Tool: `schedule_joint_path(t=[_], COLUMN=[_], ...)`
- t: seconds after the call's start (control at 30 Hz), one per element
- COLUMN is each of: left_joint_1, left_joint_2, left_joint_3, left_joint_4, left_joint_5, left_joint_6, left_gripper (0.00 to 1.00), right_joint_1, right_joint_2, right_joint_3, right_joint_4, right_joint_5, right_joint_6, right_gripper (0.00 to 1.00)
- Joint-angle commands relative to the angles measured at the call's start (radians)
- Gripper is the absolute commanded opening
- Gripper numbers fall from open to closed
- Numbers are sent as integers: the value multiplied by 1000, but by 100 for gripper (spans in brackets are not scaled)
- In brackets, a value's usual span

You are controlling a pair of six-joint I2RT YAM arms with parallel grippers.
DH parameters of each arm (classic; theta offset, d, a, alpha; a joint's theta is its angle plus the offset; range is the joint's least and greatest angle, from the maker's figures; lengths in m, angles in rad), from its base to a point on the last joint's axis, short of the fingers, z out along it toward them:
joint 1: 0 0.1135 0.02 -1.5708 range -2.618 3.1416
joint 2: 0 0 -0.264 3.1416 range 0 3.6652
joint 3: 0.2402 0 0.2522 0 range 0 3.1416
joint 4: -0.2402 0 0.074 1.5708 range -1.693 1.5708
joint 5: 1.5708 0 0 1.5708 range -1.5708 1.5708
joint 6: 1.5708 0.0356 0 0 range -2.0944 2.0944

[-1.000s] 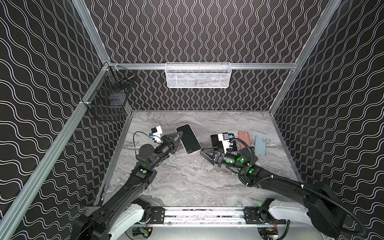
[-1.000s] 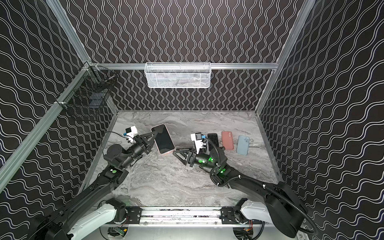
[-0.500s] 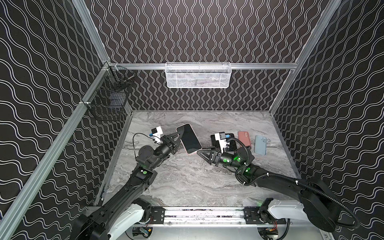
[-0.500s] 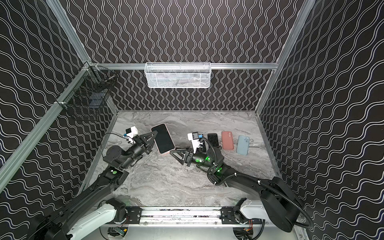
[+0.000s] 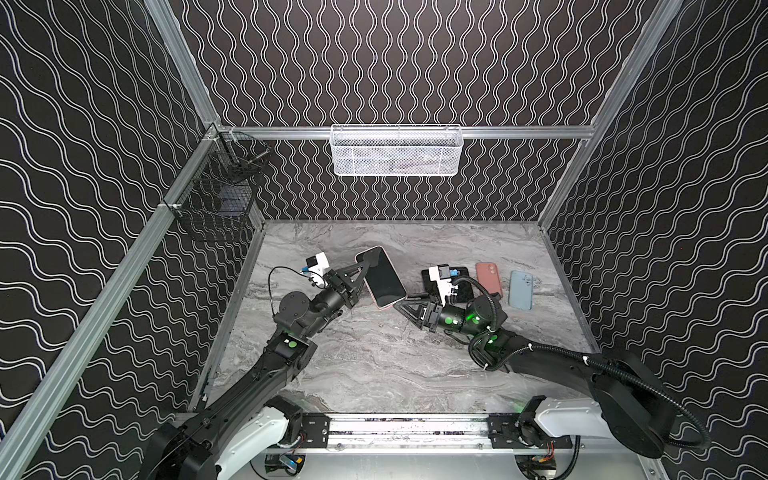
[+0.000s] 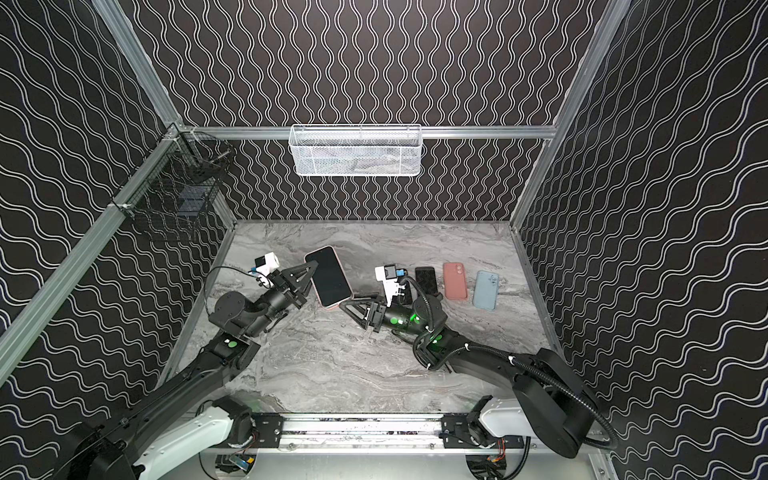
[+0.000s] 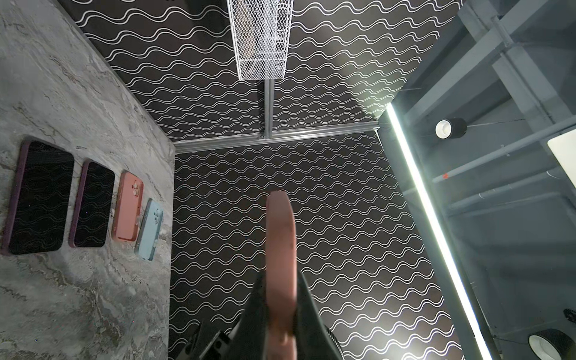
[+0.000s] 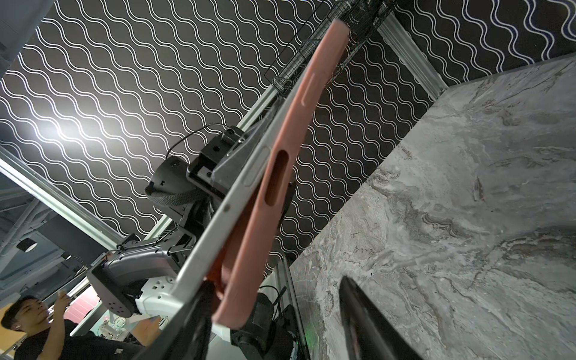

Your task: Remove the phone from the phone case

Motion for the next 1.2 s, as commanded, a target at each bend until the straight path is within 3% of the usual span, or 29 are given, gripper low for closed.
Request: schedule_joint_path(t=[0.0, 0.33, 0.8, 1.03, 1.17], left_joint_1=[-14, -26, -27, -26, -26], left_joint_2=[-4, 36, 158, 188, 202], left_joint_3=[20, 34, 57, 57, 54], left_joint_4=[79, 87, 125, 104, 91], left_joint_5=[38, 56, 64, 56, 52], left_joint_6=[1, 75, 139, 171, 189], left_gripper=[0, 0, 0, 0, 10], right_joint_1=[-13, -41, -40, -41, -41], right_joint_2=[14, 4, 9, 4, -11], right_joint_3=[-3, 25, 21, -12, -36], right_joint_4=[79, 74, 140, 197, 231], right_joint_5=[12, -30, -37, -6, 32], right_joint_6=[49, 66, 129, 181, 214], right_gripper=[64, 55, 26, 17, 11])
